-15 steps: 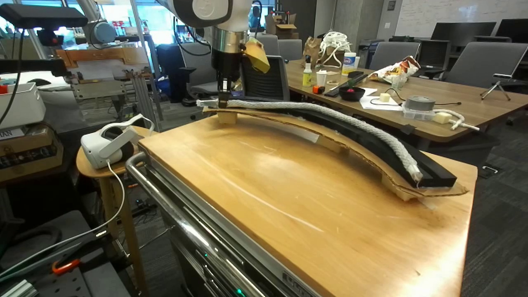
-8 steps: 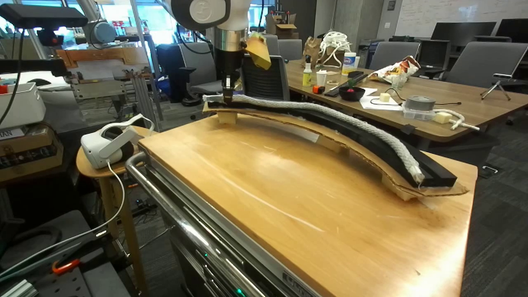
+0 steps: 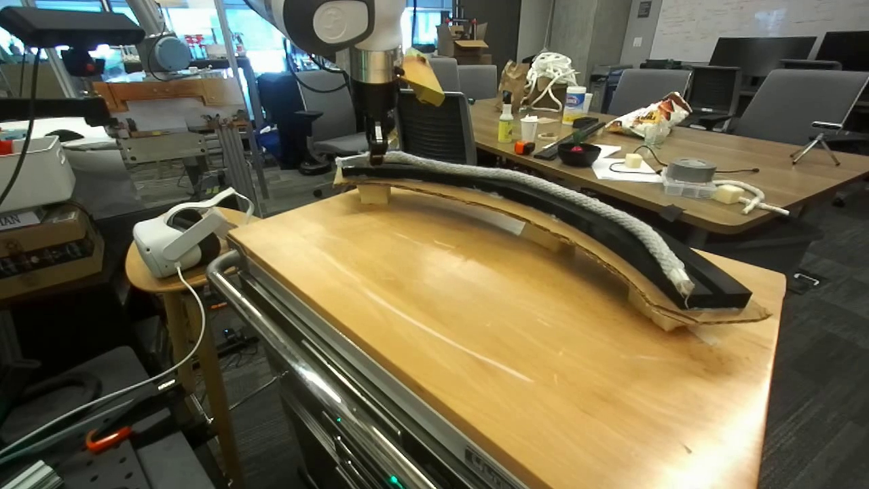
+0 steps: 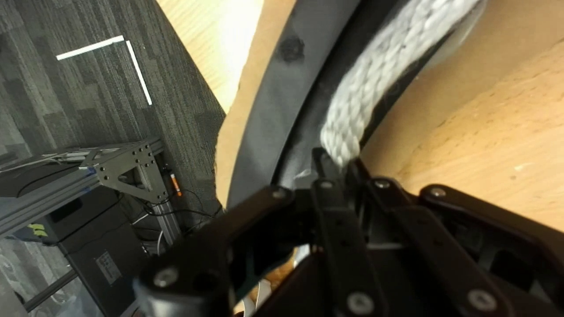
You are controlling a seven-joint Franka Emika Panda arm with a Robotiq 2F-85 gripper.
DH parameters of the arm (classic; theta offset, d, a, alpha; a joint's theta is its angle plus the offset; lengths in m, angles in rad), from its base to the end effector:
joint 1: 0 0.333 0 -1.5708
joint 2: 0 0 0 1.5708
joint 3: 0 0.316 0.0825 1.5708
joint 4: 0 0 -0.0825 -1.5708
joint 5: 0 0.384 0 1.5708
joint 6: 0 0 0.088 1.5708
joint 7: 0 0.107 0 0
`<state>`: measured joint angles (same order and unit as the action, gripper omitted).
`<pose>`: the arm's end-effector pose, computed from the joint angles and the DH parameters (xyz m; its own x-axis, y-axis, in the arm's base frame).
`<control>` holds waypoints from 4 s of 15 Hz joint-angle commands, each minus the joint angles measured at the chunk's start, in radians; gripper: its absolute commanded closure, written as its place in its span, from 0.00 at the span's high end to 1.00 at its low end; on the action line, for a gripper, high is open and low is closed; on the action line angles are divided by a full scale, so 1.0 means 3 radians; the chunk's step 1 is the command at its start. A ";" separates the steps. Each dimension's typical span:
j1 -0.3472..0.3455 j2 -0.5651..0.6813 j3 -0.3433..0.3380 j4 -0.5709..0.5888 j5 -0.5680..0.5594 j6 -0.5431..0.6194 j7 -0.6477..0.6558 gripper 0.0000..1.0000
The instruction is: Put the white rope on the skate
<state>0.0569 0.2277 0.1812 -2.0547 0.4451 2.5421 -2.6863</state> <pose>0.5930 0.1347 0.3542 -0.8441 0.5362 -0.0059 0.4876 0.7721 0.4076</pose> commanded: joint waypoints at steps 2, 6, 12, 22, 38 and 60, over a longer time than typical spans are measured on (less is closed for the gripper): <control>-0.0045 0.0033 0.0100 0.0202 -0.0097 0.0056 -0.0254 0.02; -0.0035 0.0128 0.0108 0.0363 -0.0256 -0.0001 -0.0192 0.02; -0.0099 0.0330 0.0124 0.0462 -0.0365 -0.0082 -0.0180 0.02; -0.0253 0.0348 0.0245 0.0525 -0.0048 -0.0275 -0.0181 0.02; -0.0234 0.0340 0.0231 0.0524 0.0202 -0.0356 0.0006 0.02; -0.0098 0.0175 0.0170 0.0382 -0.0141 -0.0319 0.0715 0.73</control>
<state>0.0231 0.3135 0.2407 -1.9230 0.4321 2.4438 -2.5093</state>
